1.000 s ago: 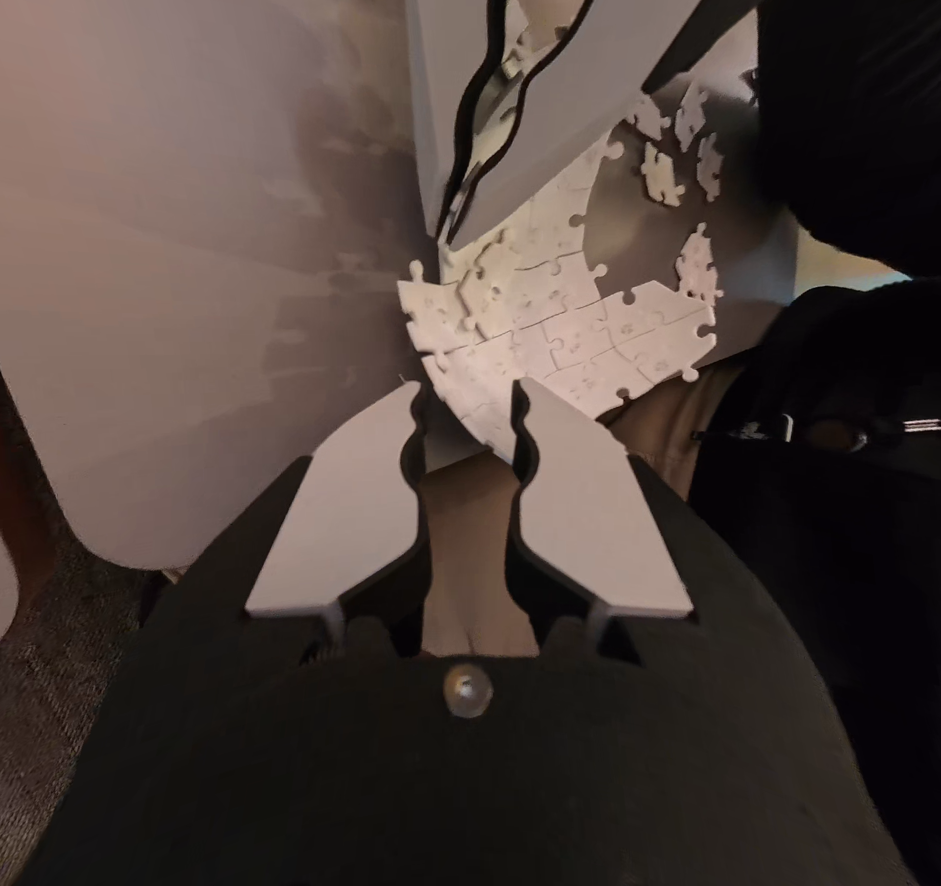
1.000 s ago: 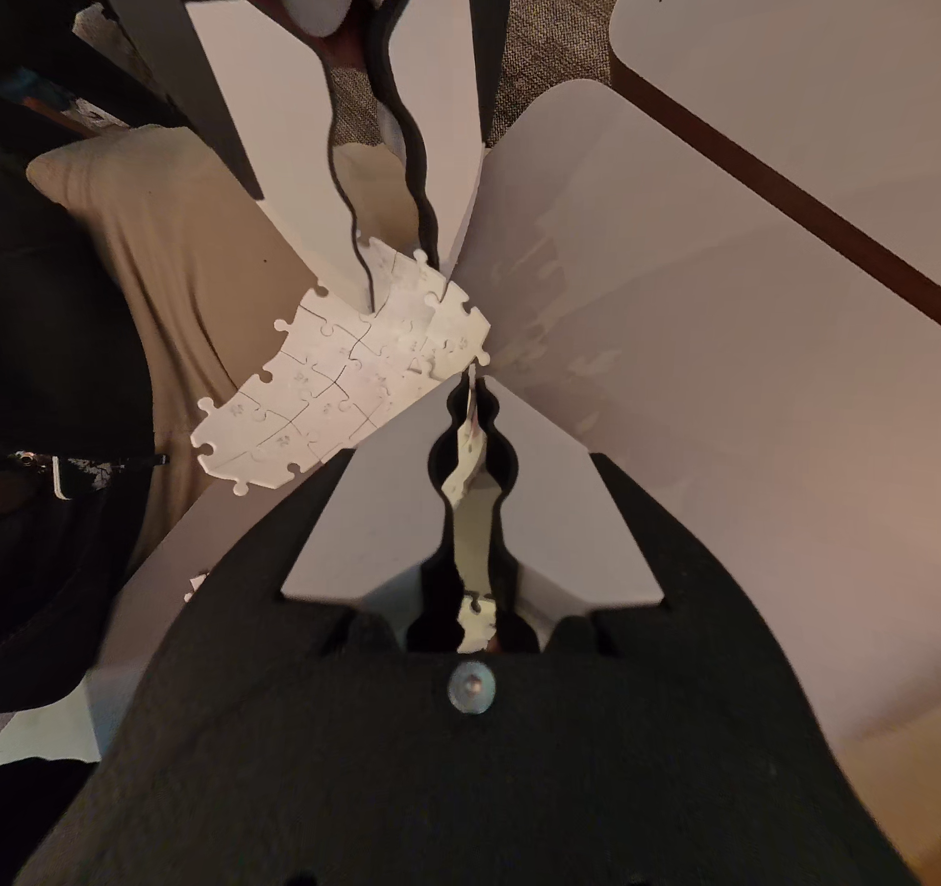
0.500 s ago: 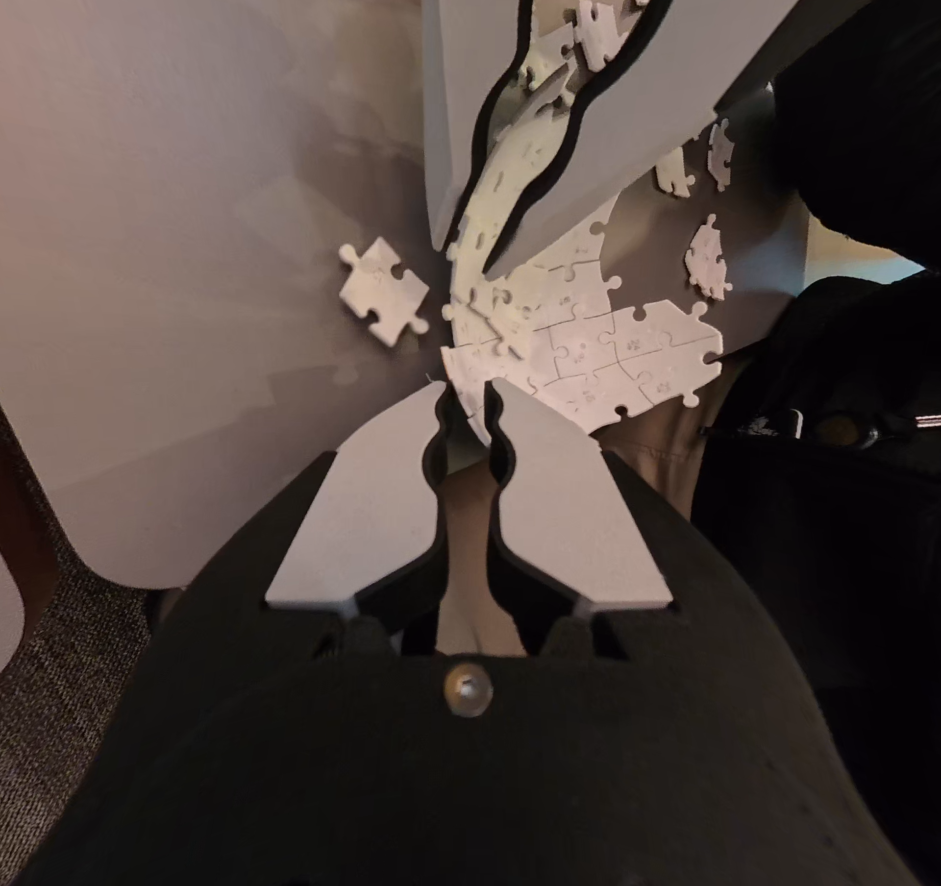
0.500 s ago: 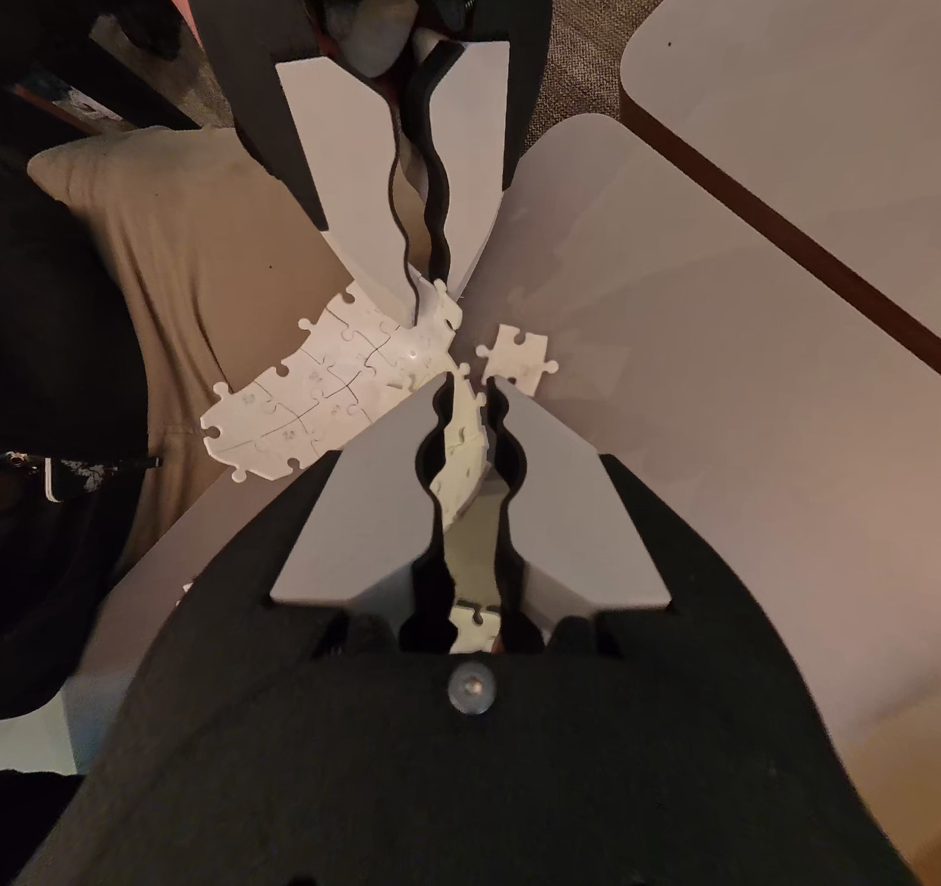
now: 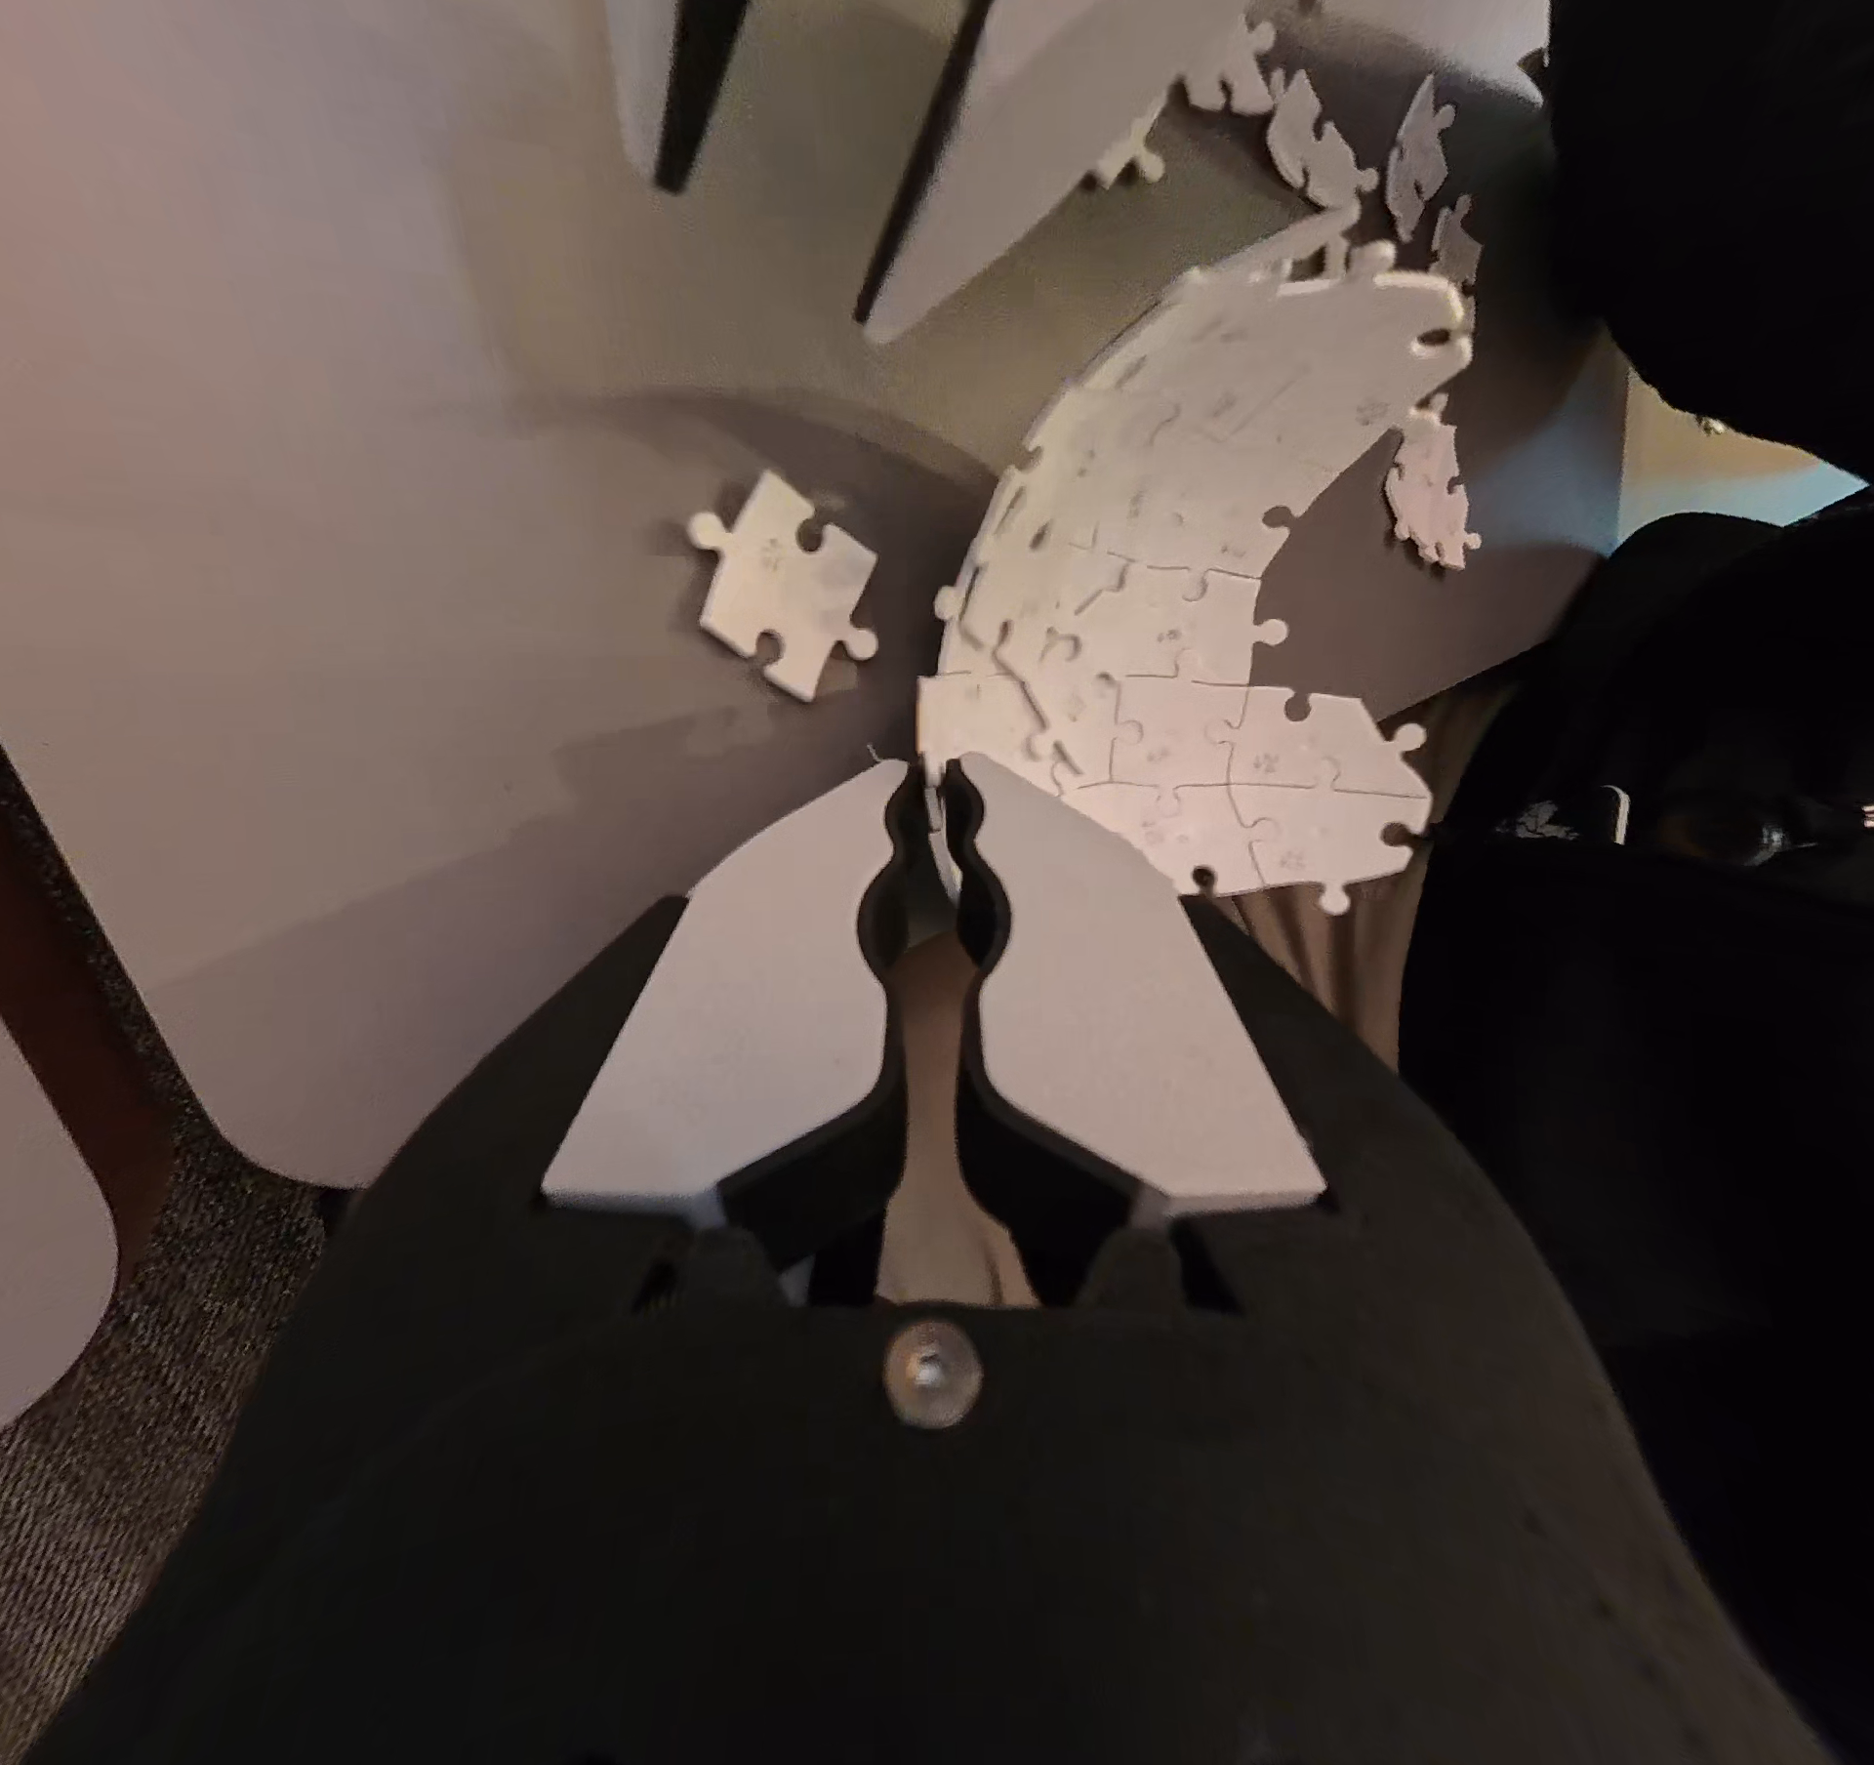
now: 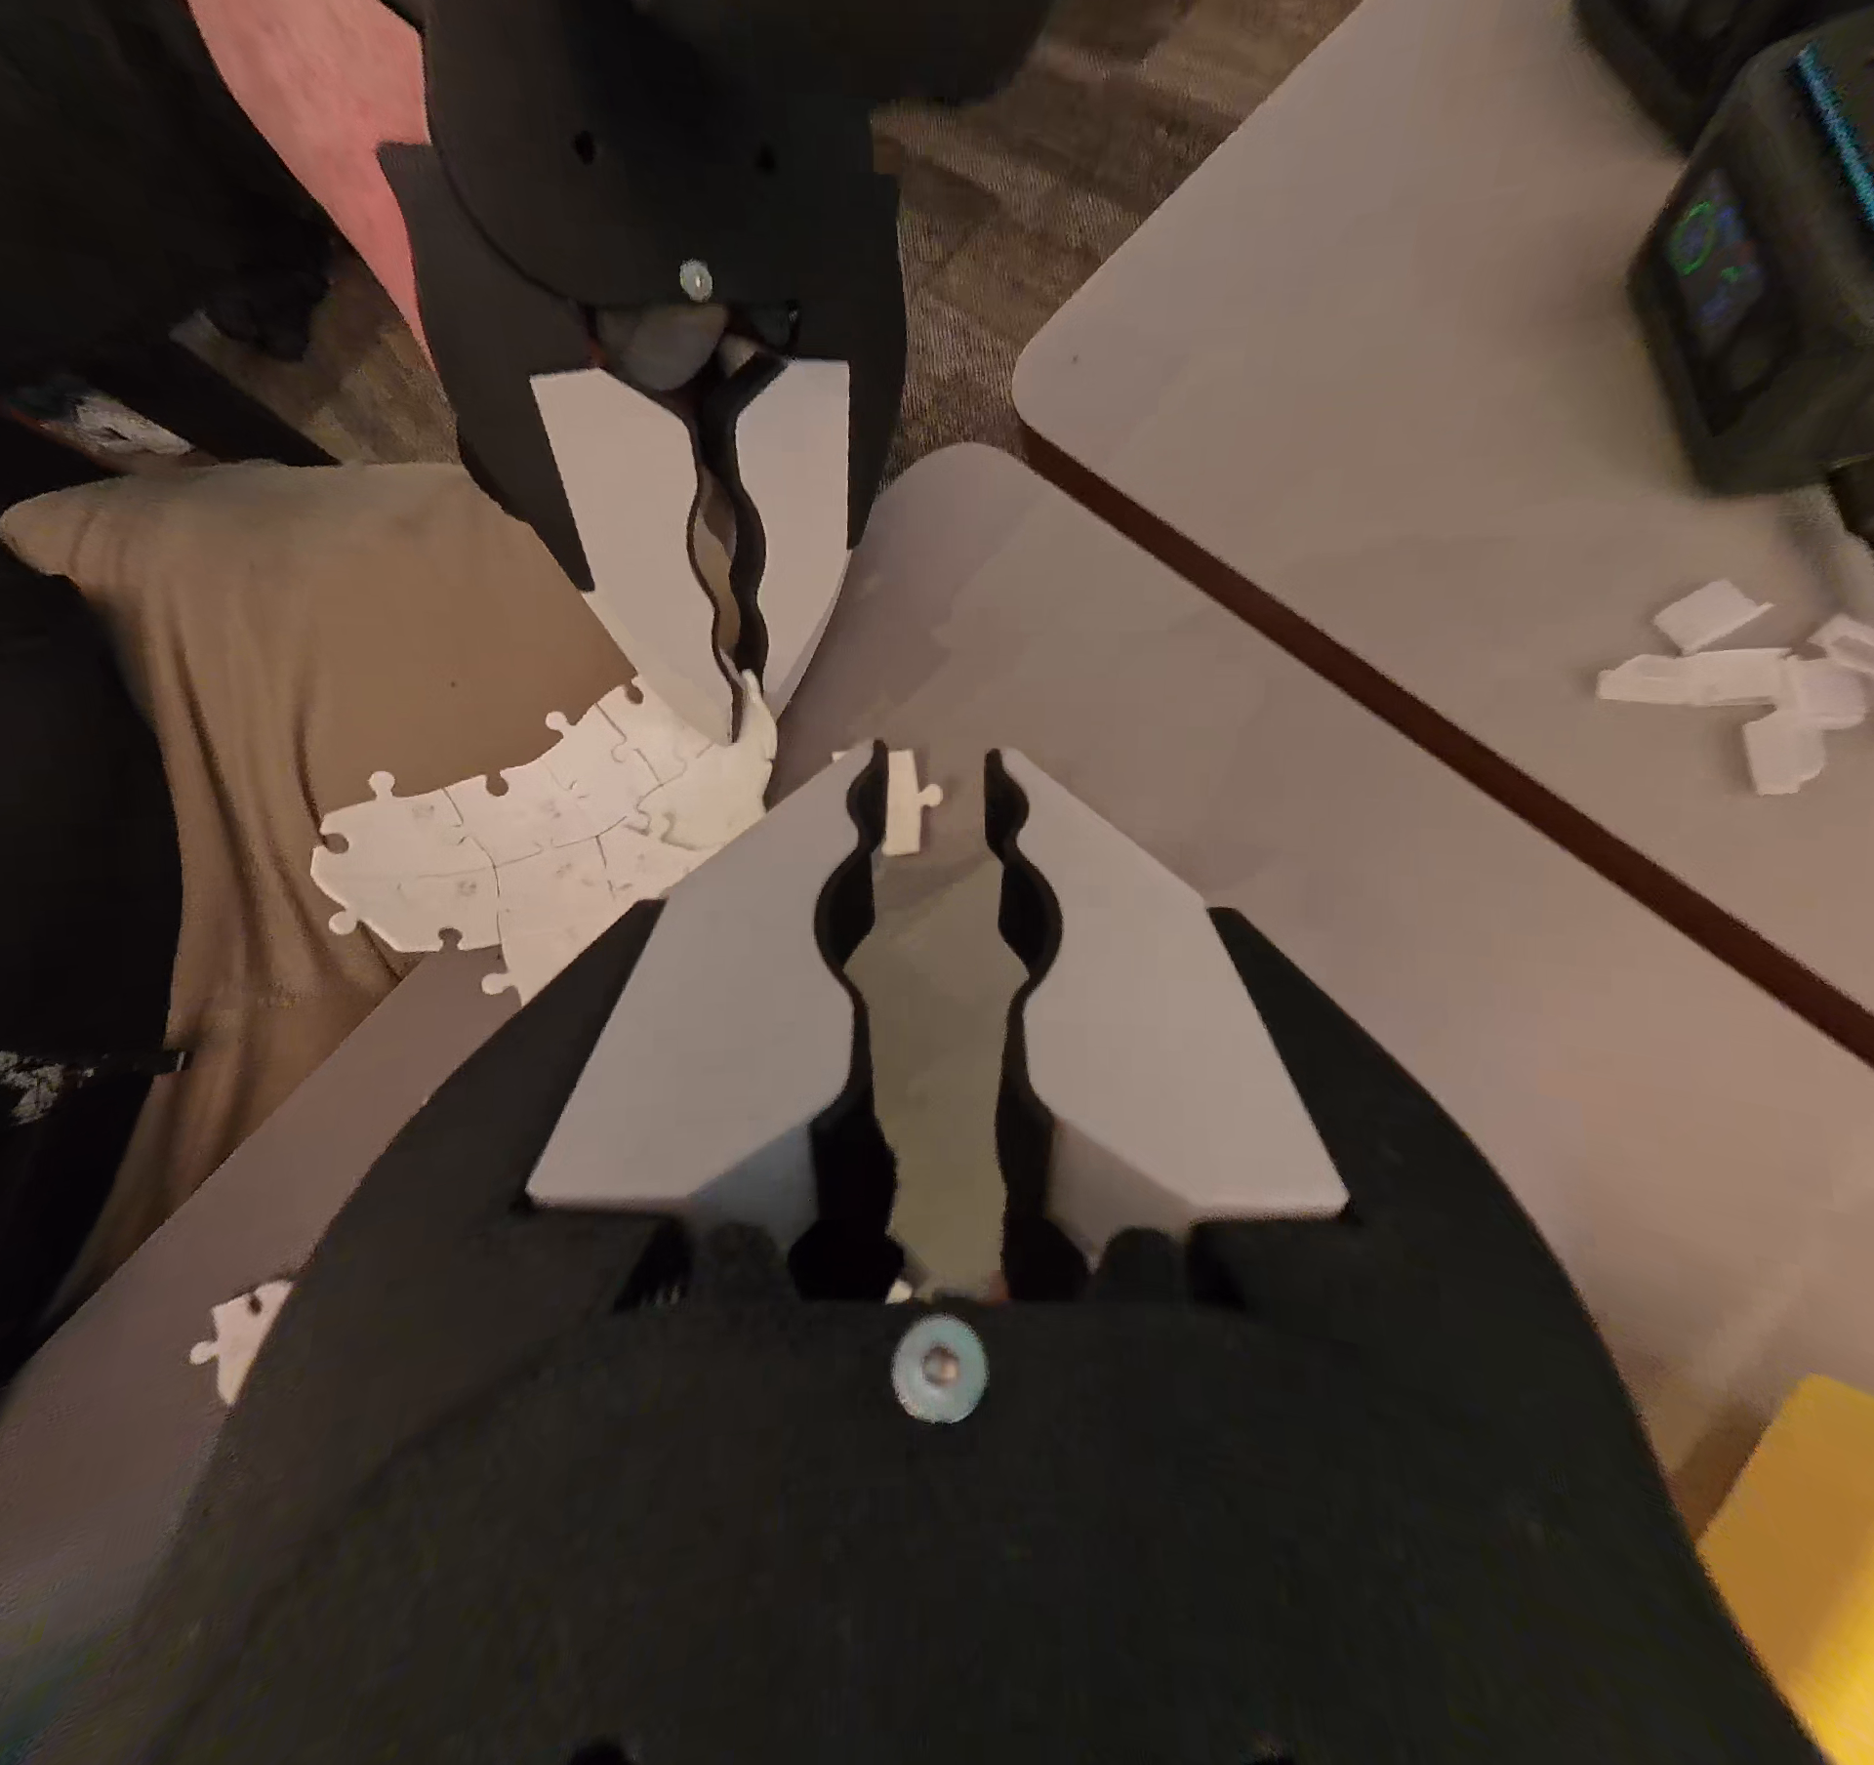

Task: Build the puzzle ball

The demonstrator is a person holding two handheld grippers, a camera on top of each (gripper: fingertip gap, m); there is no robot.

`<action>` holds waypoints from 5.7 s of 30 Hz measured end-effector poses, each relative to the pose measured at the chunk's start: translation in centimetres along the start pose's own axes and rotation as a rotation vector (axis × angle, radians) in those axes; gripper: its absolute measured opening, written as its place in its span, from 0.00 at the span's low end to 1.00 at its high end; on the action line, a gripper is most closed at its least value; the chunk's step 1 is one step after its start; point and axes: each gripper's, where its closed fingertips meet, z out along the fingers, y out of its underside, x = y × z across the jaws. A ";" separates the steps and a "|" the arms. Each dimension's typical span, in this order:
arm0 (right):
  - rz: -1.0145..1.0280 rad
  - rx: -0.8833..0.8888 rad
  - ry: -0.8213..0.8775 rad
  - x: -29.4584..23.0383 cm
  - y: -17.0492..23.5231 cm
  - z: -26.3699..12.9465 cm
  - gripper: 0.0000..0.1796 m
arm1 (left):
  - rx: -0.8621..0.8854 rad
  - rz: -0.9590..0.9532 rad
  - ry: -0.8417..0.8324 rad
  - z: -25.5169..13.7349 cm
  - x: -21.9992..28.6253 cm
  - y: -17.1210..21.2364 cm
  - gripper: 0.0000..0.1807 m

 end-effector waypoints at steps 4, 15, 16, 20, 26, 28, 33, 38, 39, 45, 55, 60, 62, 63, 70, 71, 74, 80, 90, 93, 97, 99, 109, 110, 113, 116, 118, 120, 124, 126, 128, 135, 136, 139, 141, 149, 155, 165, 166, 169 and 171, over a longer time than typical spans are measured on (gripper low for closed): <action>-0.069 -0.025 -0.008 0.3 0.2 1.1 0.09 | -0.004 -0.002 0.008 0.1 0.1 0.0 0.02; -0.194 -0.169 -0.034 -0.1 2.8 5.2 0.01 | -0.011 -0.004 0.027 0.1 0.3 0.4 0.02; -0.203 -0.183 -0.014 0.1 3.0 4.9 0.01 | -0.012 -0.007 0.027 0.2 0.3 0.4 0.02; -0.222 -0.256 0.029 0.5 4.2 3.5 0.01 | -0.011 -0.008 0.029 0.1 0.3 0.5 0.02; -0.216 -0.194 -0.034 -1.3 3.1 3.4 0.09 | -0.009 -0.007 0.031 0.0 0.4 0.7 0.02; -0.213 -0.231 -0.049 -1.6 3.7 4.1 0.07 | -0.008 -0.009 0.031 0.0 0.4 0.8 0.02; -0.235 -0.225 -0.006 -1.0 3.7 4.3 0.04 | -0.010 -0.013 0.036 0.1 0.3 1.0 0.02; -0.262 -0.272 0.065 0.5 4.5 2.9 0.03 | -0.008 -0.008 0.039 0.2 0.3 0.9 0.02; -0.260 -0.294 0.083 0.9 4.9 2.3 0.03 | -0.007 -0.007 0.041 0.2 0.3 0.9 0.02; -0.275 -0.440 0.199 2.7 7.4 -1.1 0.02 | -0.010 0.006 0.043 0.6 0.1 0.2 0.03; -0.110 -0.378 0.239 2.3 6.7 -1.4 0.13 | -0.032 0.041 0.058 1.4 -0.2 -1.9 0.03; -0.081 -0.427 0.229 2.0 8.1 -1.4 0.09 | -0.030 0.044 0.062 1.5 -0.5 -2.2 0.03; -0.091 -0.409 0.253 2.7 7.8 -1.2 0.08 | -0.028 0.044 0.068 1.5 -0.5 -2.1 0.03; -0.105 -0.401 0.271 3.1 7.6 -1.2 0.08 | -0.027 0.044 0.068 1.4 -0.5 -2.1 0.03; -0.102 -0.361 0.284 3.3 6.8 -1.2 0.12 | -0.021 0.043 0.066 1.2 -0.6 -2.1 0.03; -0.099 -0.360 0.273 3.1 6.9 -1.2 0.14 | -0.021 0.043 0.067 1.3 -0.6 -2.1 0.03; -0.063 -0.387 0.263 2.9 7.3 -1.3 0.17 | -0.022 0.041 0.068 1.2 -0.6 -2.0 0.03; -0.076 -0.386 0.288 3.3 7.1 -0.7 0.12 | -0.020 0.041 0.066 1.0 -0.7 -1.9 0.03; -0.073 -0.338 0.272 3.2 6.5 -0.7 0.21 | -0.017 0.038 0.067 1.0 -0.8 -1.9 0.03; -0.083 -0.334 0.260 3.1 6.6 -0.2 0.21 | -0.016 0.037 0.069 1.0 -0.9 -1.8 0.03; -0.100 -0.325 0.286 3.5 6.4 -0.2 0.13 | -0.016 0.035 0.069 1.0 -0.9 -1.8 0.03; -0.096 -0.318 0.280 3.5 6.4 -0.2 0.13 | -0.015 0.035 0.070 1.0 -0.9 -1.8 0.03; -0.188 -0.335 0.240 2.6 6.4 -0.2 0.12 | -0.027 0.049 0.051 1.1 -1.3 -2.0 0.04; -0.195 -0.340 0.235 2.4 6.5 -0.3 0.12 | -0.034 0.053 0.044 1.1 -1.3 -2.0 0.04; -0.221 -0.340 0.215 1.9 6.4 -0.7 0.12 | -0.051 0.066 0.026 1.1 -1.5 -2.2 0.05; -0.239 -0.340 0.207 1.5 6.3 -1.2 0.12 | -0.034 0.070 0.016 1.0 -1.6 -2.5 0.09; -0.255 -0.340 0.206 1.4 6.2 -1.5 0.12 | -0.022 0.070 0.013 0.9 -1.7 -2.6 0.11; -0.275 -0.329 0.204 1.1 5.9 -1.7 0.12 | -0.008 0.075 0.000 0.7 -1.8 -2.9 0.15; -0.330 -0.305 0.219 0.8 5.1 -2.1 0.12 | 0.021 0.086 -0.022 0.1 -1.8 -3.4 0.22; -0.367 -0.301 0.236 0.6 4.7 -2.3 0.12 | 0.056 0.087 -0.017 -0.4 -1.5 -3.9 0.25; -0.406 -0.293 0.255 0.4 4.1 -2.6 0.12 | 0.110 0.084 -0.011 -1.1 -1.4 -4.8 0.26; -0.568 -0.278 0.326 -1.3 1.8 -3.4 0.12 | 0.400 0.058 0.100 -3.5 0.4 -9.3 0.16; -0.588 -0.276 0.338 -1.6 1.4 -3.5 0.12 | 0.406 0.060 0.116 -3.4 0.7 -9.5 0.14; -0.633 -0.269 0.381 -2.0 0.5 -4.0 0.12 | 0.412 0.077 0.184 -3.3 1.9 -9.5 0.04; -0.645 -0.272 0.391 -2.1 0.3 -4.2 0.12 | 0.423 0.082 0.198 -3.4 2.2 -9.6 0.03; -0.159 -0.052 0.256 -1.1 -0.7 -5.5 0.11 | 0.586 0.106 0.154 -4.8 1.8 -11.1 0.01; 0.028 0.107 0.084 -1.4 -1.6 -5.7 0.03 | 0.723 0.170 0.129 -6.1 2.2 -12.4 0.01; -0.042 -0.076 0.076 -1.7 1.4 -4.8 0.00 | 0.472 0.240 0.044 -4.9 1.2 -8.6 0.16; -0.058 -0.119 0.089 -1.7 2.0 -4.6 0.00 | 0.435 0.236 0.020 -4.7 0.8 -7.9 0.17; -0.110 -0.217 0.081 -2.3 3.2 -3.3 0.00 | 0.304 0.231 -0.005 -3.5 0.3 -5.8 0.19; -0.125 -0.259 0.069 -2.7 3.7 -2.6 0.00 | 0.240 0.230 -0.026 -2.5 0.0 -4.9 0.19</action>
